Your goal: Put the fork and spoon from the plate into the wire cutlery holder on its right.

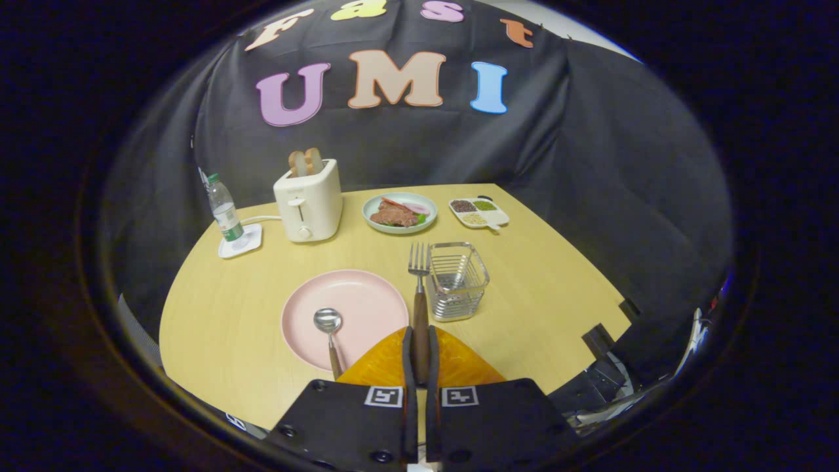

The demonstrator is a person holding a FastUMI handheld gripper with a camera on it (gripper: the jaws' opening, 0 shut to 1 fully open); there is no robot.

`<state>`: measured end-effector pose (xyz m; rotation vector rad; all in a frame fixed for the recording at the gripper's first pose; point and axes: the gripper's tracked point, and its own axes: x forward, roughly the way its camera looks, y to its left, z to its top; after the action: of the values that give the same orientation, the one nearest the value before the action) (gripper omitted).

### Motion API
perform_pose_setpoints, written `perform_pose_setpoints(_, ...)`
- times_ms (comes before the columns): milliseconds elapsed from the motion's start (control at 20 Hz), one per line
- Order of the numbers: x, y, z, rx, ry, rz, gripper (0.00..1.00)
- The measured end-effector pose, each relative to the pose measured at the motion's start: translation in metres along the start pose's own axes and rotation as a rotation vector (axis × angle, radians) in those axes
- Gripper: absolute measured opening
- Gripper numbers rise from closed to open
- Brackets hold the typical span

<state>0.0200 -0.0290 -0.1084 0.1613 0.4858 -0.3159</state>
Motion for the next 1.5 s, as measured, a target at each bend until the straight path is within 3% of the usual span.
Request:
perform_pose_setpoints(200, 0.005, -0.027, 0.023, 0.018, 0.077, -0.109, 0.07)
perform_pose_setpoints(350, 0.020, -0.034, 0.028, 0.016, 0.166, -0.146, 0.07)
perform_pose_setpoints(800, 0.056, -0.021, 0.012, 0.144, 0.423, -0.079, 0.08)
perform_pose_setpoints(1300, 0.079, -0.032, 0.005, 0.113, 0.555, -0.029, 0.09)
perform_pose_setpoints(1450, 0.083, -0.035, 0.004, 0.100, 0.551, -0.005, 0.13)
perform_pose_setpoints(1500, 0.084, -0.034, 0.003, 0.096, 0.545, 0.005, 0.31)
